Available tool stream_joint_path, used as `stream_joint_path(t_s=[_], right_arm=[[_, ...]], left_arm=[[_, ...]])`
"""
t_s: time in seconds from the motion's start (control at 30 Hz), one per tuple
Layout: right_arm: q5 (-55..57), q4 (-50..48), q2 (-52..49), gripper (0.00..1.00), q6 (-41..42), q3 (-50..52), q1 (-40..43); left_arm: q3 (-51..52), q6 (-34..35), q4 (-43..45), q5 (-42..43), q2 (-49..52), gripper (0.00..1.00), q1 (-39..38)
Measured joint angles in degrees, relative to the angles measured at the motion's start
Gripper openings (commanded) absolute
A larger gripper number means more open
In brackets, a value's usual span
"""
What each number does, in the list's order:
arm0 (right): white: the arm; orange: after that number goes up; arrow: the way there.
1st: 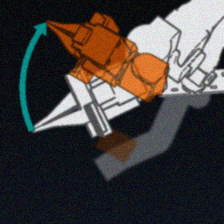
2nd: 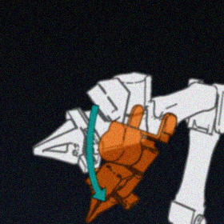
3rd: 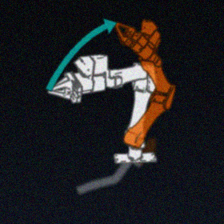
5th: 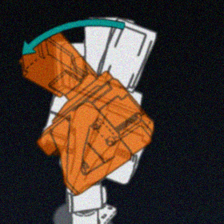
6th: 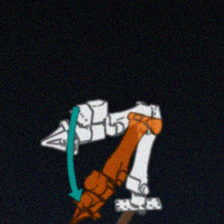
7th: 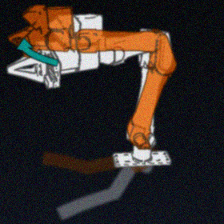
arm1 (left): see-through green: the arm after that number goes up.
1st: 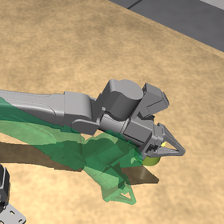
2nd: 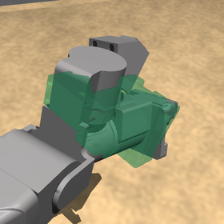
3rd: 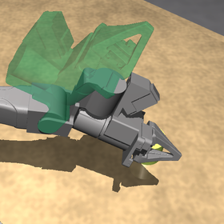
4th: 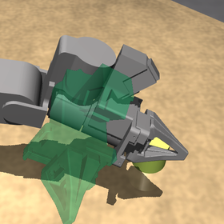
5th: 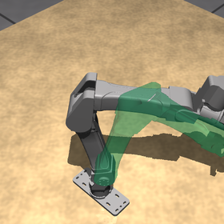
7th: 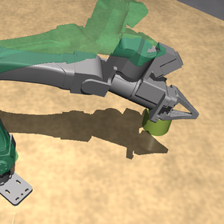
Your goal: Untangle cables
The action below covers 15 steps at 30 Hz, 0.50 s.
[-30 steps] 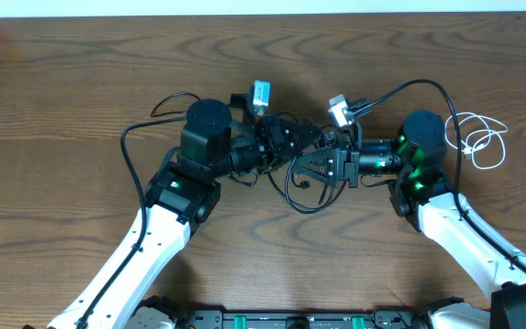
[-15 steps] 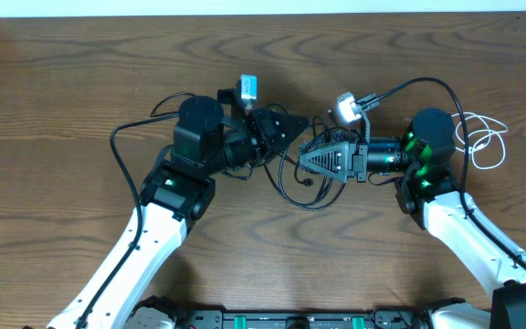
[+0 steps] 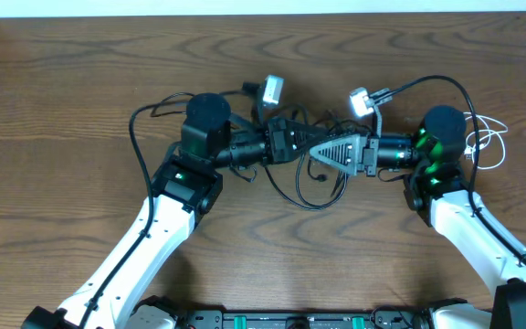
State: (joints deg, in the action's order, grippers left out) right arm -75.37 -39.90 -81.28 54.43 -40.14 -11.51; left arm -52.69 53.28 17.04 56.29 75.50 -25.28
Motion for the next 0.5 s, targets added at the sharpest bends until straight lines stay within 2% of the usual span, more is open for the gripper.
stream_joint_path(t_s=[0.17,0.37,0.5], right_arm=[[1.62,0.28,0.39,0.52,2.97,-0.02,2.08],[3.91,0.28,0.39,0.59,9.03,-0.04,3.56],[4.81,0.28,0.39,0.59,13.09,-0.02,3.58]], left_arm=[[0.09,-3.26,8.87,12.24,0.07,0.08,-0.26],[0.09,-6.84,10.12,23.5,0.07,0.07,-0.35],[0.09,-9.73,10.16,26.21,0.07,0.08,-0.35]])
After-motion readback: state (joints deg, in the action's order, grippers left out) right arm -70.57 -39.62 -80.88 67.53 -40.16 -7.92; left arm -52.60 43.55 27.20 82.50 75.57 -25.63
